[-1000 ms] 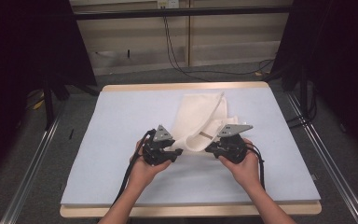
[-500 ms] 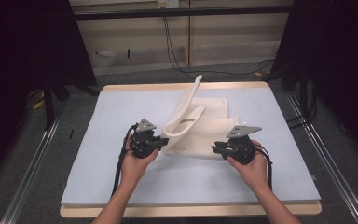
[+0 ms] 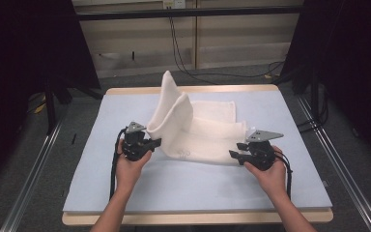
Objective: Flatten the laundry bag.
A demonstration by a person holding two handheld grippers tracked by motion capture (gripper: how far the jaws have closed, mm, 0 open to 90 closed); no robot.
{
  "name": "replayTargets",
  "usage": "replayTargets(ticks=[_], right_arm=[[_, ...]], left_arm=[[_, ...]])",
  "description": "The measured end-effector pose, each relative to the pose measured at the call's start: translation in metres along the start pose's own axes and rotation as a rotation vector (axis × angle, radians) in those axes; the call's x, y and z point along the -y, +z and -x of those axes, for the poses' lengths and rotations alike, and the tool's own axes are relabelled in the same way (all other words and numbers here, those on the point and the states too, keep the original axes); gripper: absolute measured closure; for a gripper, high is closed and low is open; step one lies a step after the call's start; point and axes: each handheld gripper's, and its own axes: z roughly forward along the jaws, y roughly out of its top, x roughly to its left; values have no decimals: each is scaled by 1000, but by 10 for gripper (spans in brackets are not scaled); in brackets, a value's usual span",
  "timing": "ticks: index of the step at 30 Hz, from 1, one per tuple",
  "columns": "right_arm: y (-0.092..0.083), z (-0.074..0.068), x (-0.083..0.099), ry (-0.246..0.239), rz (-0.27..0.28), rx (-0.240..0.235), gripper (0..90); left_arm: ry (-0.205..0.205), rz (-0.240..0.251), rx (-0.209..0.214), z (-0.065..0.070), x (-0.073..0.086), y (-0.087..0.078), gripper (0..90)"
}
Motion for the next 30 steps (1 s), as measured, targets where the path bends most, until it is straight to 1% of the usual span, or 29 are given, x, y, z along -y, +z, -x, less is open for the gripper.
replayTargets(ticks=[2, 3, 4, 5, 6, 7, 9, 10, 11, 12, 13, 14, 15, 17, 18, 19, 20, 21, 22, 23, 24, 25, 26, 27, 28, 29, 30], right_arm=[[0, 1, 1, 6, 1, 0, 533], [0, 1, 1, 6, 1, 0, 533], [0, 1, 1, 14, 3, -2, 525], [0, 1, 1, 12, 4, -2, 523], [0, 1, 2, 12, 1, 0, 522], [-1, 1, 2, 13, 3, -2, 520], [-1, 2, 3, 16, 3, -3, 513], [-1, 1, 4, 17, 0, 2, 507], [-1, 1, 5, 21, 0, 0, 506], [-2, 2, 6, 21, -4, 0, 502], [-2, 2, 6, 21, -4, 0, 502], [-2, 2, 7, 23, -5, 1, 500], [-4, 2, 9, 27, -7, -1, 496], [-6, 3, 11, 41, -12, 2, 482], [-7, 3, 12, 49, -18, 3, 473], [-7, 3, 12, 49, -18, 3, 473], [-8, 5, 15, 57, -36, 11, 463], [-9, 5, 17, 66, -48, 15, 455], [-9, 5, 17, 66, -48, 15, 455], [-9, 7, 22, 75, -64, 16, 444], [-9, 8, 23, 85, -68, 11, 440], [-9, 8, 24, 83, -72, 6, 440], [-8, 8, 24, 77, -76, 2, 442], [-8, 7, 24, 77, -79, 0, 445], [-8, 7, 24, 77, -79, 0, 445], [-6, 7, 24, 77, -78, -5, 449], [-4, 7, 24, 74, -86, -17, 468]], left_arm=[[3, -8, -15, -4, 1, 0, 801], [3, -8, -15, -4, 1, 0, 795], [-10, -5, -29, -6, 3, 1, 786], [-10, -5, -29, -6, 3, 1, 773], [-39, -4, -48, -8, 5, 2, 754], [-22, -24, -42, -11, 7, 1, 749], [-29, -30, -46, -12, 9, 2, 710], [-55, -30, -58, -14, 11, 1, 681], [-64, -40, -52, -17, 13, 0, 664], [-86, -36, -54, -17, 15, 0, 640], [-86, -36, -54, -17, 15, 0, 620], [-90, -45, -49, -19, 17, -1, 620], [-94, -67, -35, -22, 20, -3, 608], [-99, -76, -37, -23, 22, -5, 552], [-111, -92, -45, -26, 25, -8, 527], [-111, -92, -45, -26, 25, -8, 506], [-121, -101, -54, -28, 26, -11, 486], [-99, -138, -82, -30, 29, -15, 477], [-99, -138, -82, -30, 29, -15, 461], [-100, -158, -106, -36, 32, -22, 434], [-105, -156, -101, -38, 33, -24, 417], [-105, -156, -101, -38, 33, -24, 406], [-99, -150, -124, -41, 35, -30, 397], [-98, -145, -134, -42, 36, -34, 397], [-98, -145, -134, -42, 36, -34, 397], [-85, -145, -151, -43, 35, -36, 398], [-80, -142, -166, -43, 35, -38, 398]])
